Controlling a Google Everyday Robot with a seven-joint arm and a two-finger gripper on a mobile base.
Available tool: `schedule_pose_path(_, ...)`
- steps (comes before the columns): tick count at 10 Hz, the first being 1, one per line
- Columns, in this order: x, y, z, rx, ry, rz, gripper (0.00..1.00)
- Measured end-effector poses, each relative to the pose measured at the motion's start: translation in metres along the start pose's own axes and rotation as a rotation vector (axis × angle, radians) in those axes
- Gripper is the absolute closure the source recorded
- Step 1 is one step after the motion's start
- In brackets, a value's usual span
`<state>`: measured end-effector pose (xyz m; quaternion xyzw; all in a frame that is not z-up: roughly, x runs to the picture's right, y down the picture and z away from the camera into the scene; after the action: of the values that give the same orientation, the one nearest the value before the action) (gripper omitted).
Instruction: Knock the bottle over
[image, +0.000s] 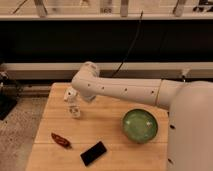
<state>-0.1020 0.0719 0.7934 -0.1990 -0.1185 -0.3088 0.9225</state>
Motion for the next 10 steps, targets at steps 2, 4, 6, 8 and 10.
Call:
schedule_pose_path(2, -0.011, -0.011, 0.003, 0.007, -0.010, -0.035, 0.99)
schedule_pose_path(4, -0.023, -0.022, 0.006, 0.012, -0.023, -0.068, 0.99)
schedule_pose_path(6, -0.034, -0.031, 0.009, 0.015, -0.034, -0.089, 0.99)
schedule_pose_path(8, -0.042, -0.043, 0.010, 0.021, -0.044, -0.111, 0.99)
schedule_pose_path(10, -0.052, -0.049, 0.012, 0.021, -0.059, -0.126, 0.99)
